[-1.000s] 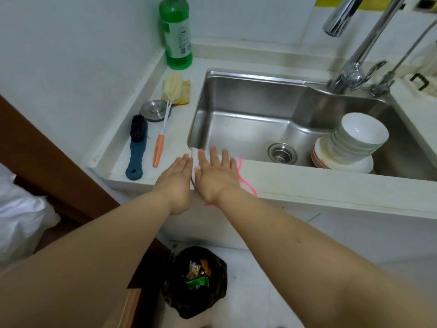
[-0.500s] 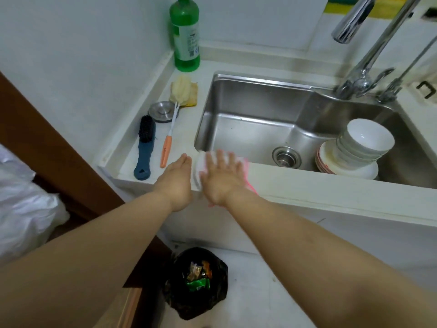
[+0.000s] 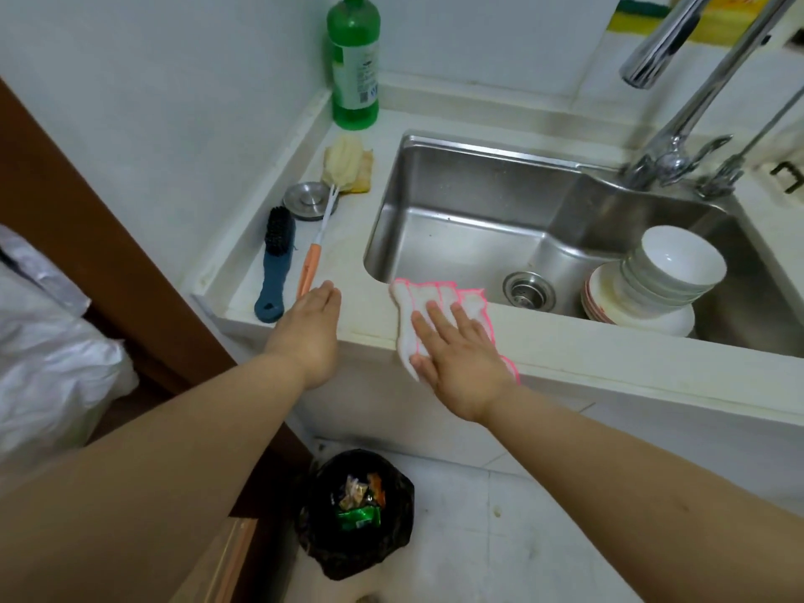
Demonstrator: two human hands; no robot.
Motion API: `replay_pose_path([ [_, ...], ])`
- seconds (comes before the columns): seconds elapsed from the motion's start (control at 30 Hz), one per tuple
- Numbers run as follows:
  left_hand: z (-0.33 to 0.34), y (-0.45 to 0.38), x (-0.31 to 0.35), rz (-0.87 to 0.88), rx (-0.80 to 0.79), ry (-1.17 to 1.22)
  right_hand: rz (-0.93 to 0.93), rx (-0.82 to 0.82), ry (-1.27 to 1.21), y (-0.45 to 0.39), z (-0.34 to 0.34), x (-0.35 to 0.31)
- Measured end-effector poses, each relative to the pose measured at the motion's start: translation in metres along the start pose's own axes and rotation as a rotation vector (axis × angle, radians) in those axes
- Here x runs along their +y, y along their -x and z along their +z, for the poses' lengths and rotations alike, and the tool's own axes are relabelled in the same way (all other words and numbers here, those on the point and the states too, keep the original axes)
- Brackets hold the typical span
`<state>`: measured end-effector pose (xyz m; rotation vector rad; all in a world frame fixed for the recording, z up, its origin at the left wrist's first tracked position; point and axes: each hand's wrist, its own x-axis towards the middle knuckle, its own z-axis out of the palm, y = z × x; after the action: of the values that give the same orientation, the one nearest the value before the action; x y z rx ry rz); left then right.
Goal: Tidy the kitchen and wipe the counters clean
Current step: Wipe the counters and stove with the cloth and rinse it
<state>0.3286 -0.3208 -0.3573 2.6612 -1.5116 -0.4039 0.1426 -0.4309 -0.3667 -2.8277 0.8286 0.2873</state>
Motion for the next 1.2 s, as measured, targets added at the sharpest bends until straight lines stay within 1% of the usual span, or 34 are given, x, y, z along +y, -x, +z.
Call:
replay_pose_path([
  [0.07, 0.001, 0.0, 0.001, 0.005, -0.005, -0.033, -0.047, 0.006, -0.029, -0.009, 0.001, -0.021],
  [0.13, 0.0, 0.001, 0.004, -0.011, -0.031, -0.039, -0.087, 0.05, -0.084, -0.012, -0.003, -0.034],
  [0.17, -0.003, 0.001, 0.006, -0.017, -0.057, -0.032, -0.081, 0.081, -0.163, -0.008, -0.006, -0.035],
  [0.27, -0.014, 0.002, 0.007, -0.014, -0.124, -0.019, 0.034, 0.215, -0.516, 0.006, -0.03, -0.026],
  [0.33, -0.016, 0.002, 0.007, -0.02, -0.122, -0.001, 0.127, 0.324, -0.633, 0.005, -0.049, -0.012],
  [0.37, -0.016, 0.003, 0.006, -0.029, -0.115, 0.013, 0.189, 0.335, -0.641, 0.0, -0.057, -0.002],
  [0.4, -0.017, 0.003, 0.004, -0.04, -0.108, 0.029, 0.284, 0.304, -0.602, -0.005, -0.064, 0.007],
  [0.47, -0.018, 0.003, 0.001, -0.07, -0.093, 0.059, 0.5, 0.229, -0.393, -0.009, -0.068, 0.02],
  [0.5, -0.018, 0.003, 0.0, -0.08, -0.085, 0.066, 0.532, 0.231, -0.292, -0.009, -0.065, 0.021],
  [0.57, -0.018, 0.001, -0.004, -0.08, -0.066, 0.081, 0.451, 0.194, -0.217, -0.009, -0.046, 0.013],
  [0.63, -0.018, 0.0, -0.007, -0.067, -0.054, 0.121, 0.419, 0.091, -0.208, -0.008, -0.023, -0.001],
  [0.7, -0.017, -0.001, -0.012, -0.041, -0.038, 0.169, 0.444, 0.092, -0.174, -0.017, -0.012, -0.013],
  [0.73, -0.016, 0.0, -0.018, -0.036, -0.03, 0.196, 0.417, 0.092, -0.163, -0.029, -0.01, -0.025],
  [0.8, -0.012, 0.002, -0.021, -0.027, -0.001, 0.251, 0.301, 0.086, -0.161, -0.056, -0.013, -0.056],
  [0.9, -0.007, -0.001, -0.025, -0.039, 0.113, 0.337, 0.085, 0.055, -0.183, -0.095, -0.017, -0.105],
  [0.97, -0.007, -0.004, -0.028, -0.008, 0.167, 0.376, -0.002, 0.037, -0.183, -0.096, -0.018, -0.112],
  [1.03, -0.007, -0.003, -0.031, 0.004, 0.113, 0.349, -0.029, 0.023, -0.152, -0.078, -0.016, -0.09],
  [1.07, -0.008, -0.003, -0.032, -0.011, 0.071, 0.301, 0.003, 0.023, -0.123, -0.066, -0.015, -0.072],
  [1.1, -0.007, -0.003, -0.032, -0.028, 0.035, 0.257, 0.084, 0.02, -0.105, -0.054, -0.014, -0.05],
  [1.2, -0.007, 0.0, -0.027, -0.047, -0.016, 0.214, 0.525, 0.043, -0.124, -0.028, -0.024, 0.007],
])
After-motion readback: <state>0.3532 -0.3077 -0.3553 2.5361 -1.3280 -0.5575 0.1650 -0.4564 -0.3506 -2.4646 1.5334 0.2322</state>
